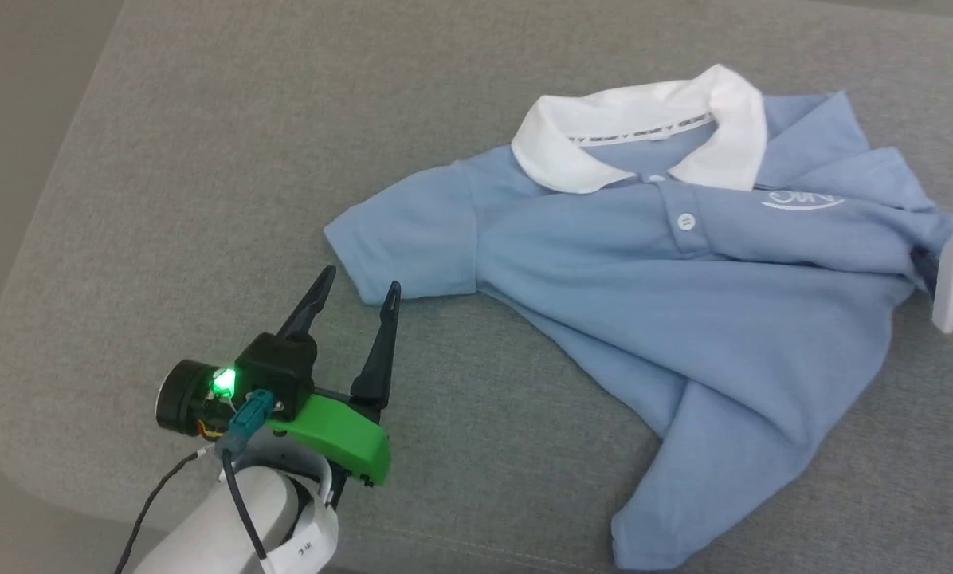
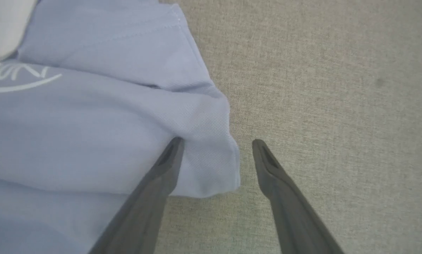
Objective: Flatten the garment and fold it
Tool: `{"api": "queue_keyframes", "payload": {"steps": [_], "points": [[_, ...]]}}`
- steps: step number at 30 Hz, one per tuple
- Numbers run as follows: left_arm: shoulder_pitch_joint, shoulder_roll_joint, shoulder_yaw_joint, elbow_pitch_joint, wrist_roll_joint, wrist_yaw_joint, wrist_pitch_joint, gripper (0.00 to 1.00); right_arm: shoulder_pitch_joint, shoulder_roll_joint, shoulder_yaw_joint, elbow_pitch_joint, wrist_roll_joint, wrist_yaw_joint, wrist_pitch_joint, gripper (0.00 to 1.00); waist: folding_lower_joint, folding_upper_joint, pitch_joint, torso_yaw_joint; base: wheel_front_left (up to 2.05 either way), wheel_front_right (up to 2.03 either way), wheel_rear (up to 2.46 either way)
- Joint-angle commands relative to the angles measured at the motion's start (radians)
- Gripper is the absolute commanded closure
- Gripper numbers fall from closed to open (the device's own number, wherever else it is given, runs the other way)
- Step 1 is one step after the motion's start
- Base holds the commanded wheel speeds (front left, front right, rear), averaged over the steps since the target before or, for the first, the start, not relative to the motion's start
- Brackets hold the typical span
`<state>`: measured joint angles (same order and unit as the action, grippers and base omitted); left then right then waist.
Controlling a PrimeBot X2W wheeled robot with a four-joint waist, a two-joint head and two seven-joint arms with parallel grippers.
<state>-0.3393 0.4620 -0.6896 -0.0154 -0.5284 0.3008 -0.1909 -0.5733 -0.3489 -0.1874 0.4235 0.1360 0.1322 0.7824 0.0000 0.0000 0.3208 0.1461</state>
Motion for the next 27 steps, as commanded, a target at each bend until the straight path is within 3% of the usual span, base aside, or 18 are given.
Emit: {"api": "queue_keyframes", "payload": {"steps": [1,5,6,7,15,21,27], "points": [[-0.015,-0.006,0.004,0.002,-0.001,0.002,-0.006,0.00,-0.013,0.000,0.010,0.021,0.005,-0.002,-0.006,0.00,0.0000,0.0000,0.022,0.019,0.00,0.00,0.00],[-0.013,-0.006,0.009,0.005,-0.008,0.004,-0.010,0.00,-0.012,0.004,0.038,0.067,0.030,-0.002,-0.013,0.00,0.0000,0.0000,0.030,0.017,0.00,0.00,0.00],[-0.012,-0.006,0.009,0.008,-0.010,0.004,-0.010,0.00,-0.010,0.006,0.047,0.075,0.037,-0.002,-0.015,0.94,0.0000,0.0000,0.029,0.013,0.00,0.00,0.00],[-0.010,-0.006,0.009,0.010,-0.012,0.004,-0.010,0.00,-0.008,0.006,0.055,0.079,0.042,-0.002,-0.019,1.00,0.0000,0.0000,0.027,0.009,0.00,0.00,0.00],[0.009,-0.015,-0.004,0.041,-0.030,-0.001,-0.003,0.00,0.068,-0.032,0.119,0.043,0.141,-0.002,0.006,1.00,0.0000,0.0000,-0.058,-0.035,0.00,0.00,0.00],[0.041,-0.026,-0.017,0.061,-0.048,0.000,0.000,0.00,0.241,-0.077,0.175,-0.135,0.299,-0.002,0.199,1.00,0.0000,0.0000,-0.140,-0.068,0.00,0.00,0.00],[0.062,-0.033,-0.027,0.069,-0.058,0.005,0.005,0.00,0.449,-0.045,0.142,-0.352,0.367,-0.002,0.376,1.00,0.0000,0.0000,-0.178,-0.084,0.00,0.00,0.00]]}}
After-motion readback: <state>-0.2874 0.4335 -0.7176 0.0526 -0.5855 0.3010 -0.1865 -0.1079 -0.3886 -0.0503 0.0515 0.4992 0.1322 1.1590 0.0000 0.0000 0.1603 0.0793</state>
